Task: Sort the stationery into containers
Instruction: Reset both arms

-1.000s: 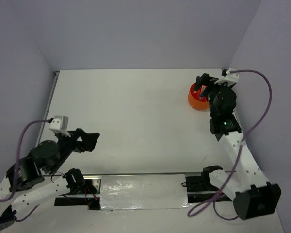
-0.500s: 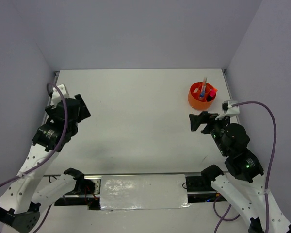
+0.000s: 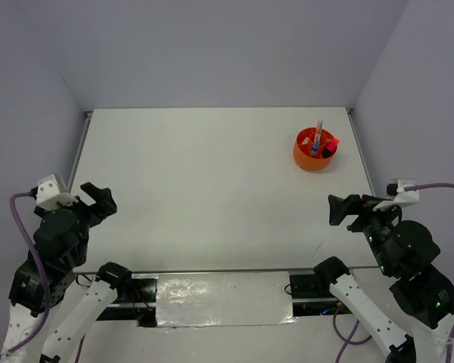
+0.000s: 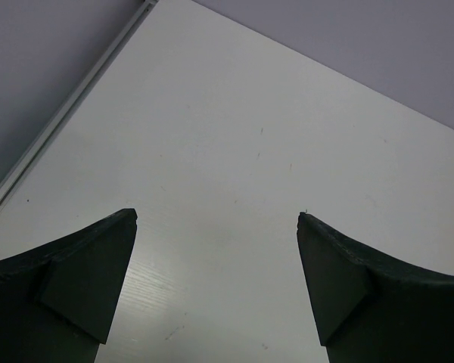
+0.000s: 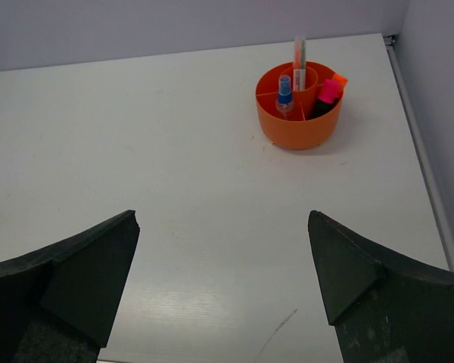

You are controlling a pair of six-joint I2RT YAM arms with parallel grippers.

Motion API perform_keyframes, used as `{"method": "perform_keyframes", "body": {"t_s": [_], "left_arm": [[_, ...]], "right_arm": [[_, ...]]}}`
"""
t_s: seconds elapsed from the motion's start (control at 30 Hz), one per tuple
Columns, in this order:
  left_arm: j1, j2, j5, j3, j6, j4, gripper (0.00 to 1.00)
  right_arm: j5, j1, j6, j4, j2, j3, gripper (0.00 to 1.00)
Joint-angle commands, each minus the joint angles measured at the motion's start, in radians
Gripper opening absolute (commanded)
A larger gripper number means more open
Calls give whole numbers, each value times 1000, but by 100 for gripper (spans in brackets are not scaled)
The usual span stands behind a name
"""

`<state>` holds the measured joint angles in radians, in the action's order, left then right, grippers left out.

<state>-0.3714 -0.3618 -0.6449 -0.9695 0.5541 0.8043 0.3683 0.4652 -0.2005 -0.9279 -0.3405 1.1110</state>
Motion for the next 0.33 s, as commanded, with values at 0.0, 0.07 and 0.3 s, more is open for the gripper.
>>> {"method": "perform_keyframes", "body": {"t_s": [0.0, 0.07, 0.3], "left_arm": [[3, -20, 1, -15, -36, 25, 99], [3, -34, 2, -23, -36, 36, 99], [3, -2, 5, 2, -36, 9, 99]], "right_arm": [[46, 9, 46, -65, 32, 41, 100], [46, 9, 49, -61, 40, 39, 100], [40, 9, 58, -54, 40, 36, 100]]}}
